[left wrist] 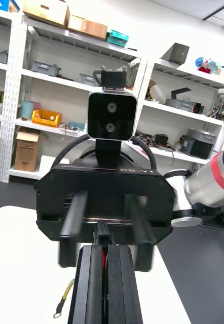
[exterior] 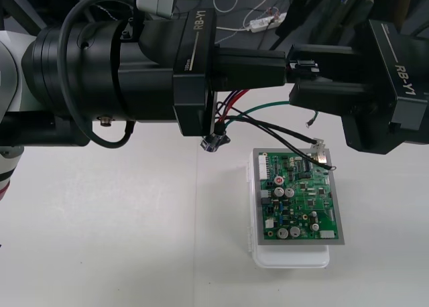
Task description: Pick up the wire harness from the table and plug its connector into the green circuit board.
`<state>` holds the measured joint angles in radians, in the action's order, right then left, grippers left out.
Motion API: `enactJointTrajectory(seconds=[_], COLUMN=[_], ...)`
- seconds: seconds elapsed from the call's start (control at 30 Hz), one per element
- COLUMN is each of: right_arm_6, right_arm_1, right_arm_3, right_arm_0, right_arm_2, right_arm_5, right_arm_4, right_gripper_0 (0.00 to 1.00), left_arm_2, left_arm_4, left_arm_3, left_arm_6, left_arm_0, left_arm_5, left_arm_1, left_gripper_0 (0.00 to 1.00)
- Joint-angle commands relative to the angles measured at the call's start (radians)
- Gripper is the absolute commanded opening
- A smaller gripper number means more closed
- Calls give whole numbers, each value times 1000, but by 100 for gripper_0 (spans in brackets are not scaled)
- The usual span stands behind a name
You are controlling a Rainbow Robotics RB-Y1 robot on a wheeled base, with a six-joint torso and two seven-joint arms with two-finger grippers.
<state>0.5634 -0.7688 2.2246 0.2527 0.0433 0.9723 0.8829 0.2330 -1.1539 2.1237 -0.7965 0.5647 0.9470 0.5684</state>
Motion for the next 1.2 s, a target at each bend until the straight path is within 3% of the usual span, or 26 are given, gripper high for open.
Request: enactJointTrajectory(seconds=[0.03, 0.3, 0.67, 0.87, 1.2], right_arm_6=[33, 33, 41, 43, 50], right_arm_1=[-26, -26, -75, -167, -267], right_arm_3=[32, 32, 13, -14, -68], right_arm_0=[-1, -1, 0, 0, 0], right_arm_2=[-14, -14, -11, 7, 61], right_arm_5=[-1, 0, 42, 120, 350], right_arm_4=[-2, -1, 5, 25, 125], right_gripper_0=[86, 95, 100, 100, 100], left_arm_2=[14, 12, 11, 9, -57], left_arm_4=[20, 23, 39, 135, 229], left_arm_3=[1, -2, -16, -79, -243], left_arm_6=[-55, -46, 69, 223, 477], left_arm_0=[49, 47, -12, -57, -121], left_arm_5=[-54, -53, -53, -11, 171], left_arm_1=[15, 16, 47, 67, 62], left_gripper_0=[0, 0, 0, 0, 0])
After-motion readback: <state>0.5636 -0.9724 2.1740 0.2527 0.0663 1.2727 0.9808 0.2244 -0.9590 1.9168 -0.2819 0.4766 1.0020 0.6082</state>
